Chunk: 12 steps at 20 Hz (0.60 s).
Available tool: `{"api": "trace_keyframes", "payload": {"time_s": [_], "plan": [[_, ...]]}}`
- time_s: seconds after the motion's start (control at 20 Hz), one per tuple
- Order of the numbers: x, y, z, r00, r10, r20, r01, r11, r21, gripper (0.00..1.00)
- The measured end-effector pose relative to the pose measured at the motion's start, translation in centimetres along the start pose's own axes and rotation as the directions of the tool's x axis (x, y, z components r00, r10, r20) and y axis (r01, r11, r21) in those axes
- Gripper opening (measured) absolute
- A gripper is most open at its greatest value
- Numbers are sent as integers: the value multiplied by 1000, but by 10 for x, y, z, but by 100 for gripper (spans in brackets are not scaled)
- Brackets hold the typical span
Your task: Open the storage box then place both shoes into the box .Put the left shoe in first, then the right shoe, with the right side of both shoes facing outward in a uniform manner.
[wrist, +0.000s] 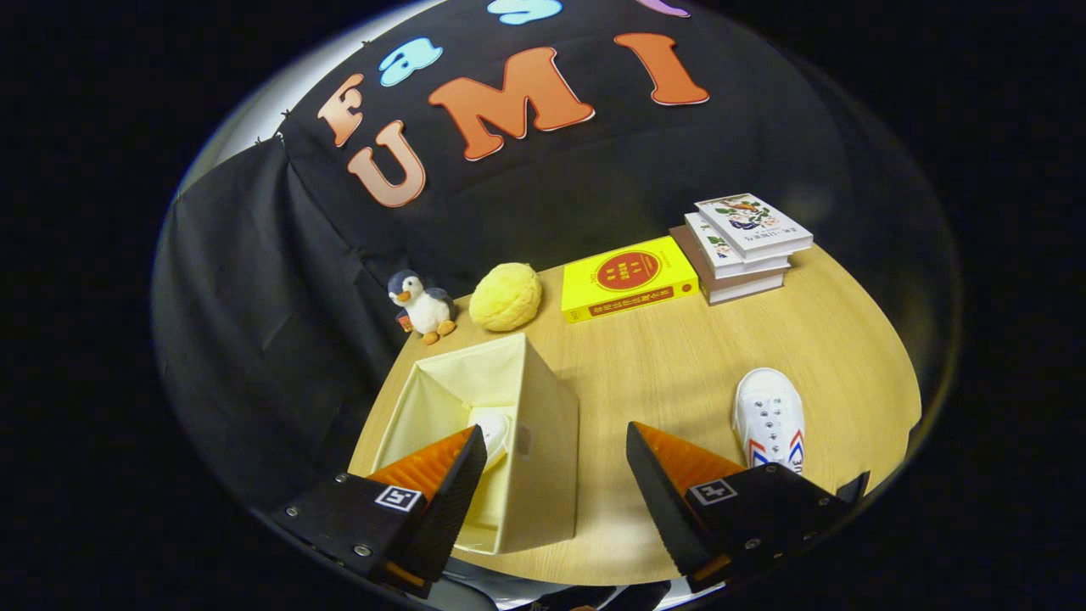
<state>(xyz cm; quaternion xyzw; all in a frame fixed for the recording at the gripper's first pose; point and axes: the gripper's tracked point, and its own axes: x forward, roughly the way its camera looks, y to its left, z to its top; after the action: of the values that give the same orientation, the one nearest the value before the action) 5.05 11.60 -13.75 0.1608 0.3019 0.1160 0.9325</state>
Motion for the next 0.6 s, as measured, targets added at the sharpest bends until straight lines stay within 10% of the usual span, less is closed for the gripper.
{"api": "trace_keyframes", "payload": {"time_s": [0.6], "plan": [[-1,-136,-14,977,-214,5,214,977,-14,98]]}}
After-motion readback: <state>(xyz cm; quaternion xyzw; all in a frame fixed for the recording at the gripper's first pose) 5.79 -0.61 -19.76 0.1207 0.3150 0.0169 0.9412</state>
